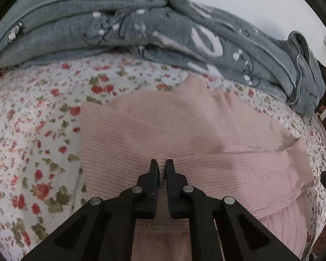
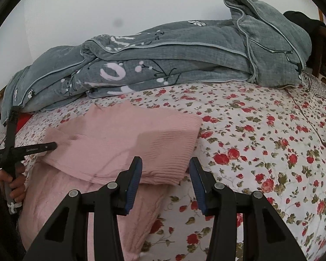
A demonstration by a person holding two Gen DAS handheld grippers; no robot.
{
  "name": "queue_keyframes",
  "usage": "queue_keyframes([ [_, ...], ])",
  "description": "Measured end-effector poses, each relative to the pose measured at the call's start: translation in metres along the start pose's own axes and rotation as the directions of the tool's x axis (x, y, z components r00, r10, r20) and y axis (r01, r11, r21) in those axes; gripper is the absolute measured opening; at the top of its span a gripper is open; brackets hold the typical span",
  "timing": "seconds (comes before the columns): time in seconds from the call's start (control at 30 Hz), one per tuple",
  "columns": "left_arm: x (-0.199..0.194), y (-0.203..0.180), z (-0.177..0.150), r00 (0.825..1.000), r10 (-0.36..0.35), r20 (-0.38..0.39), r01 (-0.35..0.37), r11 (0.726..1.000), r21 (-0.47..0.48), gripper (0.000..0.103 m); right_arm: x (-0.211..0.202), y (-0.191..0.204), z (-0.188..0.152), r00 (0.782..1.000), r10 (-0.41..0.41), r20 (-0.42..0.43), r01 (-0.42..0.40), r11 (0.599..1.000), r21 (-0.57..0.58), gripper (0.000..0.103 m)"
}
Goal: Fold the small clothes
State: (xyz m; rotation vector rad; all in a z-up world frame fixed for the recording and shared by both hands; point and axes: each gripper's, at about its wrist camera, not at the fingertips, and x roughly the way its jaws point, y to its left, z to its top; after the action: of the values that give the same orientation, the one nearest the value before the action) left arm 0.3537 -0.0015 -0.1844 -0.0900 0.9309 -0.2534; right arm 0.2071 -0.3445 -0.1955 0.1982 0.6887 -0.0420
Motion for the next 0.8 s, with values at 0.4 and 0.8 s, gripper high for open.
queue_keyframes([
  [0.4, -0.022, 0.038, 0.035, 0.992, 0.067, 0.11, -0.062, 0.997, -0.055, 0.007, 0.02, 0.011, 0.016, 1.0, -0.003, 0.003, 0.003, 0.999, -0.034, 0.044],
  [0.8, -0.005, 0.056, 0.012, 0.995, 0.096, 0.032, -0.093, 0.992, -0.08, 0.042, 0.053, 0.016, 0.018, 0.998, -0.041, -0.051, 0.039, 0.998, -0.042, 0.045],
])
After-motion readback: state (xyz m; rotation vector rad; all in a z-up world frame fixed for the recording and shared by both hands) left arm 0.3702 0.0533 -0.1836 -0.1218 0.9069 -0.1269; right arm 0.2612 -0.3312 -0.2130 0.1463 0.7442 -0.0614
